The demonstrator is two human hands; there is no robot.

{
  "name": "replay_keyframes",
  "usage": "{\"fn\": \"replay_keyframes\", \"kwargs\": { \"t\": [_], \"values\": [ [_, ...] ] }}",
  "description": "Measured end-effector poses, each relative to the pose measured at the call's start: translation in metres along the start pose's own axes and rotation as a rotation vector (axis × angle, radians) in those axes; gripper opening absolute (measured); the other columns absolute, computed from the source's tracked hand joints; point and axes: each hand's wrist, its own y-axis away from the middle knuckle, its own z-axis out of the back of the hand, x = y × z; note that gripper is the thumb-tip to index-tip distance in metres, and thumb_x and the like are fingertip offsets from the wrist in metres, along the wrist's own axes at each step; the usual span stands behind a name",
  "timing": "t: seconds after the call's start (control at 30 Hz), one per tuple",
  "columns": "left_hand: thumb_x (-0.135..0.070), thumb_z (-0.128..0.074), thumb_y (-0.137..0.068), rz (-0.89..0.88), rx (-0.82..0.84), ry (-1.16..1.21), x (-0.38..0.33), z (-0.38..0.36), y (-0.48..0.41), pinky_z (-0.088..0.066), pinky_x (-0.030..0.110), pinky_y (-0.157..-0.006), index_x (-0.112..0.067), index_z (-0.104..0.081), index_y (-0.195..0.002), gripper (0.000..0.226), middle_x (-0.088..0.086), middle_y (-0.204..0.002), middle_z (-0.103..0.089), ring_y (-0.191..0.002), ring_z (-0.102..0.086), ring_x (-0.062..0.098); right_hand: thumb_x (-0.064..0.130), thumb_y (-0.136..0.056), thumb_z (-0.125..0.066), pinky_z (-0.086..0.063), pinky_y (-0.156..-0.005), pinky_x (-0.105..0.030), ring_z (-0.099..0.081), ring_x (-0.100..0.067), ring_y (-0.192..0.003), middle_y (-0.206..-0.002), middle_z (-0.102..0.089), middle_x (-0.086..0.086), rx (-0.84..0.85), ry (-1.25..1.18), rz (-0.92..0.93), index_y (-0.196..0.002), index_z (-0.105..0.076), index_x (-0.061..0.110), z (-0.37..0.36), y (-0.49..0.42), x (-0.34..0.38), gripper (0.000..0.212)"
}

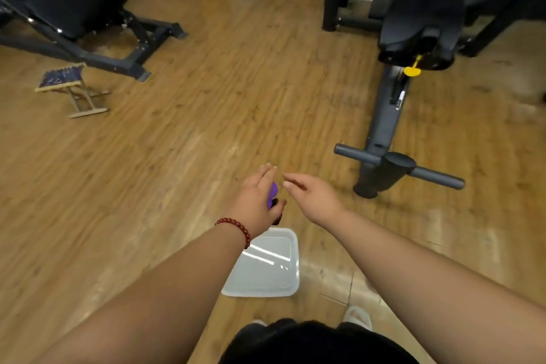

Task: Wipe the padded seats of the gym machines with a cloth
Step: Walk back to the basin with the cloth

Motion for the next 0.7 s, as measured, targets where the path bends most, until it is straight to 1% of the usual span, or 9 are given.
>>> {"fn": "replay_keyframes", "kwargs": {
  "t": [0.1, 0.17, 0.27, 0.33, 0.4, 0.47, 0.53, 0.6, 0.7],
  "values": [
    [-0.027, -0.067, -0.088, -0.038, 0.016, 0.066, -0.020, -0.008, -0.003, -0.018, 0.022, -0.115, -0.010, -0.024, -0.151, 0.078, 0.005, -0.158, -0.024, -0.145, -0.022, 0.018, 0.014, -0.095, -0.058, -0.043, -0.073, -0.018, -0.056, -0.007, -0.074, -0.084, -0.066, -0.002, 0.079, -0.281, -0.109, -0.092, -0.070, 0.012, 0.012, 0.012, 0.002, 0.013],
    [-0.030, -0.069, -0.086, -0.037, 0.021, 0.100, -0.032, -0.012, -0.004, -0.018, 0.021, -0.115, -0.013, -0.019, -0.153, 0.086, 0.003, -0.159, -0.022, -0.146, -0.019, 0.016, 0.009, -0.094, -0.058, -0.046, -0.073, -0.027, -0.056, -0.014, -0.072, -0.077, -0.064, -0.006, 0.101, -0.423, -0.155, -0.082, -0.067, 0.010, 0.018, 0.018, -0.002, 0.016],
    [-0.040, -0.077, -0.079, -0.006, 0.072, 0.140, -0.042, -0.015, -0.002, -0.022, 0.021, -0.113, -0.017, -0.015, -0.154, 0.100, -0.001, -0.157, -0.023, -0.144, -0.022, 0.013, 0.008, -0.095, -0.057, -0.047, -0.061, -0.024, -0.057, -0.016, -0.069, -0.075, -0.063, -0.007, 0.069, -0.500, -0.197, -0.076, -0.064, 0.009, 0.028, 0.026, -0.007, 0.020],
    [-0.039, -0.080, -0.075, 0.078, 0.113, 0.231, -0.049, -0.017, 0.003, -0.025, 0.021, -0.111, -0.019, -0.016, -0.154, 0.104, -0.004, -0.153, -0.028, -0.140, -0.029, 0.011, 0.008, -0.096, -0.054, -0.046, -0.067, -0.031, -0.056, -0.019, -0.070, -0.073, -0.062, -0.007, 0.023, -0.512, -0.226, -0.075, -0.060, 0.011, 0.034, 0.030, -0.015, 0.022],
    [-0.028, -0.079, -0.078, 0.230, 0.088, 0.509, -0.057, -0.020, 0.005, -0.035, 0.027, -0.110, -0.016, -0.028, -0.151, 0.089, -0.003, -0.144, -0.043, -0.131, -0.042, 0.010, 0.006, -0.097, -0.052, -0.045, -0.071, -0.037, -0.053, -0.022, -0.068, -0.070, -0.059, -0.008, -0.004, -0.525, -0.236, -0.075, -0.058, 0.011, 0.044, 0.033, -0.026, 0.023],
    [-0.017, -0.072, -0.086, 0.361, 0.047, 0.792, -0.066, -0.024, 0.003, -0.048, 0.022, -0.091, -0.012, -0.053, -0.136, 0.054, -0.002, -0.118, -0.065, -0.106, -0.060, 0.009, 0.008, -0.098, -0.049, -0.045, -0.069, -0.034, -0.051, -0.018, -0.065, -0.069, -0.057, -0.006, 0.008, -0.533, -0.252, -0.077, -0.059, 0.013, 0.054, 0.036, -0.035, 0.023],
    [-0.014, -0.069, -0.088, 0.402, 0.029, 0.833, -0.077, -0.030, 0.000, -0.049, 0.021, -0.073, -0.013, -0.069, -0.108, 0.021, -0.004, -0.086, -0.070, -0.079, -0.062, 0.010, 0.012, -0.099, -0.049, -0.042, -0.066, -0.028, -0.049, -0.014, -0.064, -0.070, -0.058, -0.002, 0.009, -0.514, -0.244, -0.079, -0.060, 0.016, 0.063, 0.039, -0.042, 0.023],
    [-0.011, -0.069, -0.087, 0.461, -0.014, 0.917, -0.090, -0.036, -0.004, -0.050, 0.026, -0.070, -0.013, -0.068, -0.094, 0.007, 0.001, -0.080, -0.068, -0.073, -0.061, 0.013, 0.018, -0.100, -0.050, -0.041, -0.064, -0.026, -0.050, -0.013, -0.068, -0.074, -0.059, 0.000, -0.011, -0.466, -0.223, -0.082, -0.061, 0.019, 0.072, 0.042, -0.049, 0.021],
    [-0.005, -0.067, -0.088, 0.550, -0.090, 1.064, -0.108, -0.044, -0.006, -0.054, 0.029, -0.072, -0.010, -0.061, -0.088, 0.008, 0.008, -0.085, -0.065, -0.077, -0.062, 0.019, 0.026, -0.100, -0.051, -0.042, -0.061, -0.026, -0.051, -0.014, -0.071, -0.078, -0.060, -0.001, -0.052, -0.412, -0.209, -0.084, -0.062, 0.019, 0.088, 0.045, -0.059, 0.020]
  ]
}}
